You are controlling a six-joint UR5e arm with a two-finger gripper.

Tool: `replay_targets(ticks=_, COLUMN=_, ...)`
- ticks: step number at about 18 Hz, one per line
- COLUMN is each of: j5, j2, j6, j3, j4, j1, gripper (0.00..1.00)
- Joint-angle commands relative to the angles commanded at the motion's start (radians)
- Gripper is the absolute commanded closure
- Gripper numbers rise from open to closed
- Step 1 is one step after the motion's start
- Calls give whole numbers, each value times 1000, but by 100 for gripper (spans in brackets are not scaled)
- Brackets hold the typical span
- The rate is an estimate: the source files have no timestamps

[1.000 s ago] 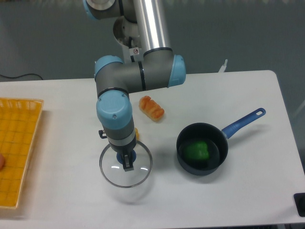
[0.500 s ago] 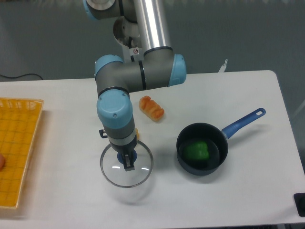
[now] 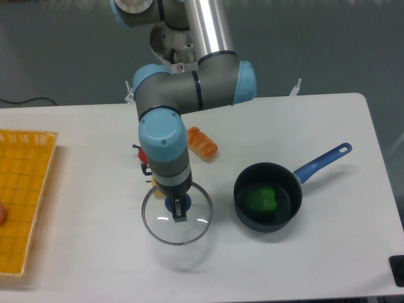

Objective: Close the pot lid
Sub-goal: 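Carry the glass lid by its knob over to the blue saucepan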

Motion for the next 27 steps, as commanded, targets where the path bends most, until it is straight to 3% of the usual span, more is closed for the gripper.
replay_targets(ticks=9, j5=78, j2=8, j6=92, j3=5, j4=-25, j1=11, gripper=53)
replay_targets(ticks=21, j5=117, j2=26, j6=262, j3=-43, j4=-25, j1=118, gripper=53)
replay_targets(ticks=27, j5=108, j2=22, j6=281, j3=-43, j4=-14, j1=153, gripper=53)
